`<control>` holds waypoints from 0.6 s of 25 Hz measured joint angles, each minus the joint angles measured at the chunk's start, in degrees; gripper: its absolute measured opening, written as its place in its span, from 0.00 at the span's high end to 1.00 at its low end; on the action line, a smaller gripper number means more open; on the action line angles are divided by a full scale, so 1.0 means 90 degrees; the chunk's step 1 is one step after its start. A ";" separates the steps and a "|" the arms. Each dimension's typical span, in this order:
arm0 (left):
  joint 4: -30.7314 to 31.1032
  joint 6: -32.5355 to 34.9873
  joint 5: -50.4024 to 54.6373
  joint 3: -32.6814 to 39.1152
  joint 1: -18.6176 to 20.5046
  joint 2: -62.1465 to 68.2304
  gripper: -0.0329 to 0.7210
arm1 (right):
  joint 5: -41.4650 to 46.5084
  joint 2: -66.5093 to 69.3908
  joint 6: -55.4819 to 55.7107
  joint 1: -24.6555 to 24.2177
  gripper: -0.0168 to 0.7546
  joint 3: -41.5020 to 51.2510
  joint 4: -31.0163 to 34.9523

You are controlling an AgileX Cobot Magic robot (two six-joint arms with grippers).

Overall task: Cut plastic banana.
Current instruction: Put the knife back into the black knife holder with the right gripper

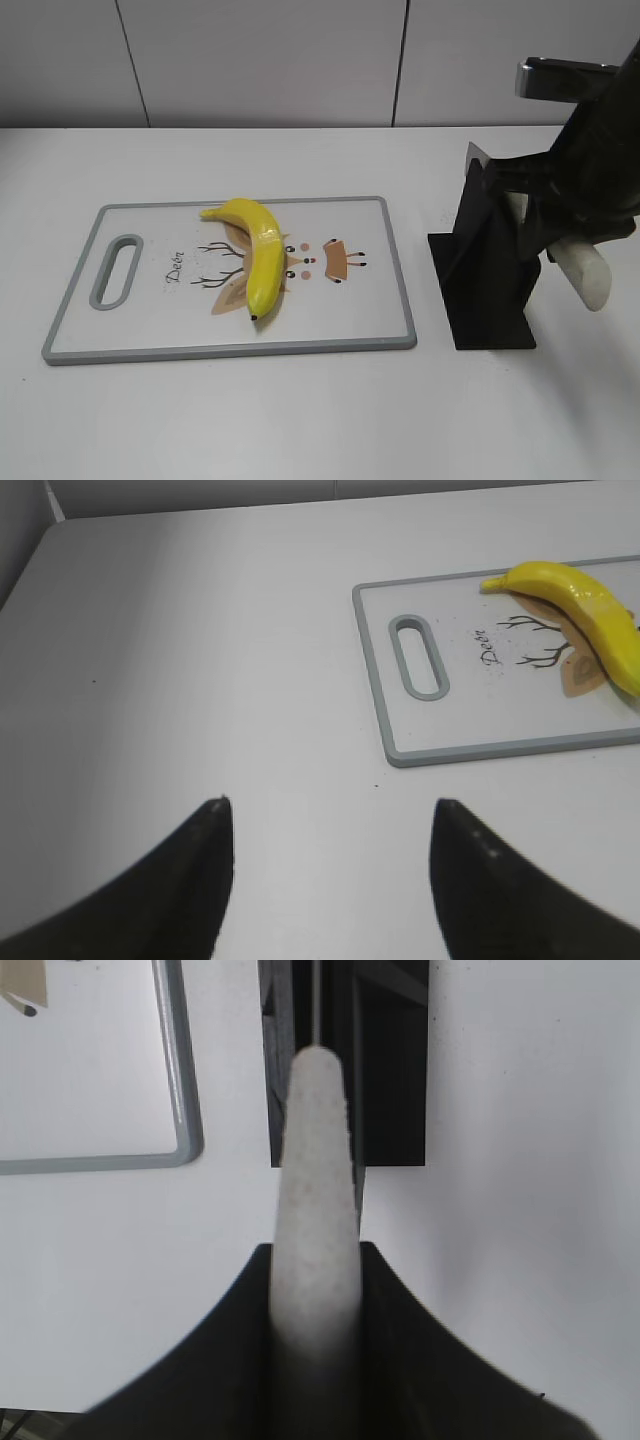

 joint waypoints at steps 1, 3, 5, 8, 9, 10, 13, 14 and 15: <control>0.0000 0.0000 0.0000 0.0000 0.0000 0.0000 0.19 | 0.0000 0.0000 0.0000 0.0000 0.76 0.0000 0.0000; 0.0000 0.0000 0.0000 0.0000 0.0000 0.0000 0.19 | 0.0014 0.0000 -0.0034 0.0000 0.73 0.0000 0.0029; 0.0000 0.0000 0.0000 0.0000 0.0000 0.0000 0.19 | 0.0028 0.0002 -0.0140 0.0000 0.63 0.0000 0.0054; 0.0031 0.0000 0.0000 0.0000 0.0000 0.0000 0.19 | 0.0034 0.0002 -0.0245 0.0000 0.40 0.0000 0.0074; 0.0037 0.0000 0.0000 0.0000 0.0000 0.0000 0.20 | 0.0039 -0.0025 -0.0265 0.0000 0.32 0.0000 0.0074; 0.0044 0.0000 0.0000 0.0000 0.0000 0.0000 0.20 | 0.0039 -0.0069 -0.0290 0.0000 0.26 0.0000 0.0074; 0.0056 0.0000 0.0000 0.0000 0.0000 0.0000 0.20 | 0.0045 -0.0318 -0.0401 0.0000 0.18 0.0000 0.0074; 0.0056 0.0000 0.0000 0.0000 0.0000 0.0000 0.20 | 0.0052 -0.0445 -0.0460 0.0000 0.17 0.0000 0.0074; 0.0056 0.0000 0.0000 0.0000 0.0000 0.0000 0.20 | 0.0059 -0.0569 -0.0544 0.0000 0.17 0.0000 0.0074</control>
